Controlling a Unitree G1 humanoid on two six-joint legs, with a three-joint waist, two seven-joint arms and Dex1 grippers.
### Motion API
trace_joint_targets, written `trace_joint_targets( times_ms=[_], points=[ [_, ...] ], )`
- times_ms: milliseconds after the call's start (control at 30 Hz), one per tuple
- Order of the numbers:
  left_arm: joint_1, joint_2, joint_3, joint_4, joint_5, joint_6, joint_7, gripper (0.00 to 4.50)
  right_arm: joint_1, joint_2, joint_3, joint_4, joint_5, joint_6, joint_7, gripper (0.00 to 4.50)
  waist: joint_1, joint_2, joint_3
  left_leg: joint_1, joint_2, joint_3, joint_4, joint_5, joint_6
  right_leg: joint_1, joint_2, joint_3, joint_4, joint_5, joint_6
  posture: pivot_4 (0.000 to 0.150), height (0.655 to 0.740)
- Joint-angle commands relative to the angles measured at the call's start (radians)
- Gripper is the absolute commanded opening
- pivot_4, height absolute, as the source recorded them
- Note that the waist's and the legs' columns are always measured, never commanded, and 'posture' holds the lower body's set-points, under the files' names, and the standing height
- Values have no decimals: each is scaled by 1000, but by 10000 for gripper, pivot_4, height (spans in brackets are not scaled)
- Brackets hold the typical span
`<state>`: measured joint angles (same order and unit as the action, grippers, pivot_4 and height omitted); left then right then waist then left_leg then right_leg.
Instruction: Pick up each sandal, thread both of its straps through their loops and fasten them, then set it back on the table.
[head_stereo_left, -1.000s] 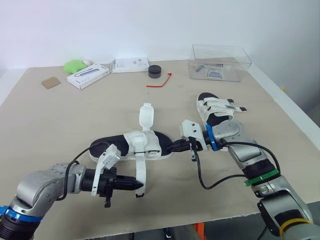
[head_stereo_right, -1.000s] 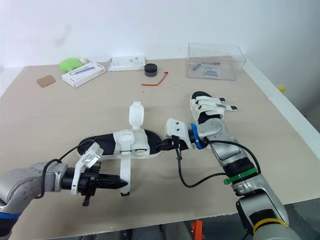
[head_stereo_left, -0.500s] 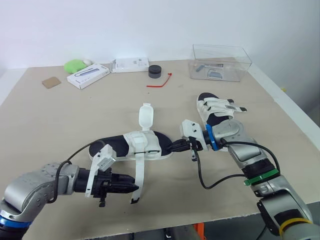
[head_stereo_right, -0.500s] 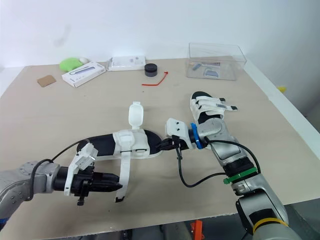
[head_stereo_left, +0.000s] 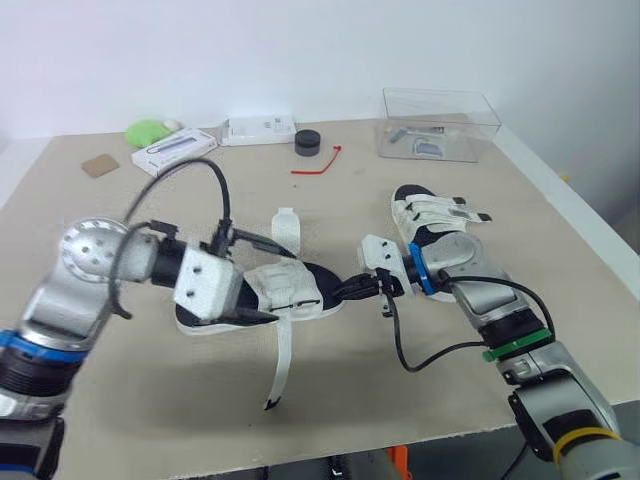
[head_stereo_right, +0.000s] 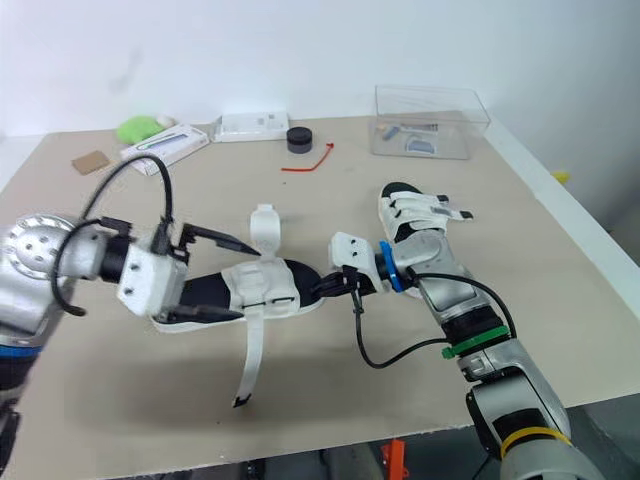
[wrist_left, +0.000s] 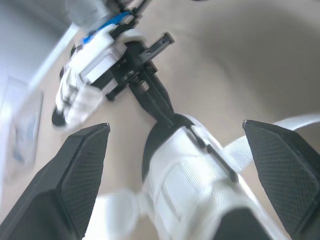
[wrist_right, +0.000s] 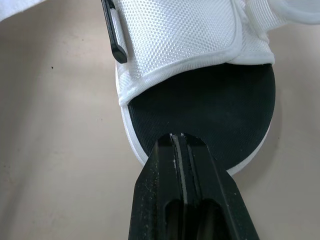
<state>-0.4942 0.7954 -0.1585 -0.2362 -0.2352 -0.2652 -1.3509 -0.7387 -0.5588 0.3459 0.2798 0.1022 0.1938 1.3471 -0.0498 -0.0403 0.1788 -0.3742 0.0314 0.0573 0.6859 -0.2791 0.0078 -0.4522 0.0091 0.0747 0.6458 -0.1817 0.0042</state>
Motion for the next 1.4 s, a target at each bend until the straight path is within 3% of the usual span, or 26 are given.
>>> trace_joint_targets(
  times_ms=[33,367,800,900,1133,1267,1400],
  points=[
    [45,-22,-51,3,17,-139,-28,44218,-6,-11,-12,-8,-7,1,2,0,2,0,0,-1,1,0,0,0,0,0,0,0,0,1,-1,1500,7400],
    [54,2,-84,94,47,-310,-69,44218,1,-25,-18,-22,-6,10,2,0,3,0,0,-1,1,0,1,0,2,-1,0,-1,0,0,2,1500,7400],
    [-5,-95,-168,138,168,-401,30,44218,2,-27,-15,-21,-10,7,-2,0,4,0,0,-1,1,2,1,0,2,-1,-1,0,0,1,3,1500,7400],
    [-18,-94,-190,146,177,-408,27,36283,1,-30,-18,-21,-10,8,0,0,4,0,0,-1,1,2,1,0,2,-1,-1,0,0,1,3,1500,7400],
    [-21,-107,-200,160,137,-323,46,1584,8,-42,-20,-39,-8,17,3,0,4,0,0,-1,1,2,1,0,2,-1,-1,0,0,1,3,1500,7400],
    [-12,-98,-150,119,-21,-7,63,697,15,-49,-20,-48,-6,19,0,0,3,0,0,-1,1,1,2,0,2,-1,-1,0,0,1,4,1500,7400],
    [-64,-97,-32,92,-352,537,153,697,20,-53,-20,-54,-6,22,-2,0,3,0,0,-2,1,-3,2,0,2,-1,0,-2,1,1,4,1500,7400]
  ],
)
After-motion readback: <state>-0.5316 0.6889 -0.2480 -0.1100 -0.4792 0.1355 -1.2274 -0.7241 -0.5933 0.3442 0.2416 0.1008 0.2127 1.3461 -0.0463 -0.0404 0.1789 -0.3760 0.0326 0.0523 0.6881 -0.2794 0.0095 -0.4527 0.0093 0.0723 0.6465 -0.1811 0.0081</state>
